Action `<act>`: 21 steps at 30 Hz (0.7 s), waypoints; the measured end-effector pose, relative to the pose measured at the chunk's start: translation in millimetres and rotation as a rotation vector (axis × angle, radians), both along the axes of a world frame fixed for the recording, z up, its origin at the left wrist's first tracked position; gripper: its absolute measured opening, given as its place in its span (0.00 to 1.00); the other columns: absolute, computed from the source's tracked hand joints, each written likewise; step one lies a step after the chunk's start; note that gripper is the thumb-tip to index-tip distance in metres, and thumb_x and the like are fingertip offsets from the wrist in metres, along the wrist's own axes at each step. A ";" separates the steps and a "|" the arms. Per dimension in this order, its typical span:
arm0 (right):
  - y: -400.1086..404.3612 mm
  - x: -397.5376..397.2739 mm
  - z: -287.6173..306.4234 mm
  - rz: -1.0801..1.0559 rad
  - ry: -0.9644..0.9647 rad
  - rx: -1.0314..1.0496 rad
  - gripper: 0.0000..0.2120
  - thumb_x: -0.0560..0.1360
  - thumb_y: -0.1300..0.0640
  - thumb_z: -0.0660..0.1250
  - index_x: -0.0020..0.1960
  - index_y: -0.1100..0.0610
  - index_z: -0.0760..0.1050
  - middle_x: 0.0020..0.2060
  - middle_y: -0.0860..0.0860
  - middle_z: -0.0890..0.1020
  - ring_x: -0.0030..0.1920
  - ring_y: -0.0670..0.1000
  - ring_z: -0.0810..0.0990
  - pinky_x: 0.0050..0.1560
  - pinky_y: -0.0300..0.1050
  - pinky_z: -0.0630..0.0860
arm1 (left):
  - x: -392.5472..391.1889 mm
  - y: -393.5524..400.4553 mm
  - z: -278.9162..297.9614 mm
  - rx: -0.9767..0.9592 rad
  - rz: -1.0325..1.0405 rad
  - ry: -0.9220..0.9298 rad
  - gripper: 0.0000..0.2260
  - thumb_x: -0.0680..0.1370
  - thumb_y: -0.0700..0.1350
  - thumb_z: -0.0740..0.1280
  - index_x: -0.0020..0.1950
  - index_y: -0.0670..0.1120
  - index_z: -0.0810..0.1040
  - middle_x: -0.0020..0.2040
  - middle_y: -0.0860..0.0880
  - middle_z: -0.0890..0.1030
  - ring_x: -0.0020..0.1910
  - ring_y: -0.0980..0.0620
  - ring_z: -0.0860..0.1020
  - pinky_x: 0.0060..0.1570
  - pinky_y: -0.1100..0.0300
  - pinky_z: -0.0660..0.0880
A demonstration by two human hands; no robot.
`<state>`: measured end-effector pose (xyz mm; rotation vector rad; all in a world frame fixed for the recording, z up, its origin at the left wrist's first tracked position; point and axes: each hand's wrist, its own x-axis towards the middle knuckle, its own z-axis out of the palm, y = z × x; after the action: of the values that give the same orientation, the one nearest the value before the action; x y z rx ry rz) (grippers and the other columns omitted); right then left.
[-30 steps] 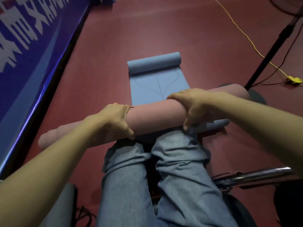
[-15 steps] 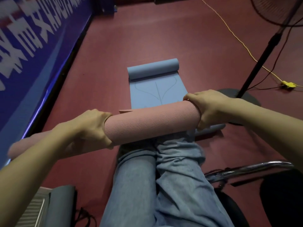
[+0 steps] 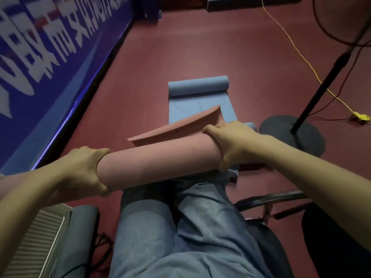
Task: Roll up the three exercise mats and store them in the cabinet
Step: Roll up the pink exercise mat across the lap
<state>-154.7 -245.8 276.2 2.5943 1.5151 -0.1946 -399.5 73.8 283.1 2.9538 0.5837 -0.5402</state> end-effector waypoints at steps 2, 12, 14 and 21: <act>3.3 -15.2 -4.8 0.036 -0.039 -0.018 0.45 0.47 0.34 0.73 0.59 0.49 0.66 0.49 0.50 0.80 0.46 0.58 0.81 0.46 0.52 0.78 | -14.5 1.5 -6.0 0.009 0.026 -0.008 0.39 0.46 0.66 0.79 0.56 0.66 0.73 0.41 0.60 0.82 0.40 0.60 0.81 0.42 0.58 0.81; -6.4 -27.8 39.1 0.084 -0.137 -0.068 0.46 0.50 0.36 0.75 0.64 0.47 0.67 0.51 0.48 0.80 0.50 0.55 0.80 0.48 0.49 0.68 | -34.6 -13.7 -9.3 -0.109 0.014 -0.097 0.41 0.47 0.65 0.81 0.58 0.71 0.72 0.43 0.63 0.82 0.42 0.64 0.81 0.42 0.63 0.80; -11.6 -28.2 53.1 0.070 -0.160 -0.070 0.44 0.50 0.34 0.73 0.63 0.46 0.67 0.50 0.47 0.81 0.48 0.55 0.81 0.50 0.50 0.74 | -35.6 -19.5 -5.3 -0.143 0.005 -0.112 0.40 0.48 0.64 0.81 0.58 0.70 0.72 0.44 0.63 0.83 0.41 0.65 0.81 0.41 0.65 0.80; -53.8 -28.9 77.7 -0.008 -0.153 -0.139 0.49 0.48 0.28 0.69 0.67 0.42 0.64 0.53 0.44 0.80 0.51 0.52 0.82 0.50 0.47 0.75 | -10.5 -46.4 -1.9 -0.268 -0.053 -0.135 0.36 0.50 0.60 0.81 0.56 0.69 0.74 0.41 0.62 0.83 0.40 0.66 0.81 0.39 0.65 0.79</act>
<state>-183.5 -299.6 353.8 2.4465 1.3882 -0.0952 -410.1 27.4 281.2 2.7305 0.3865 -0.3848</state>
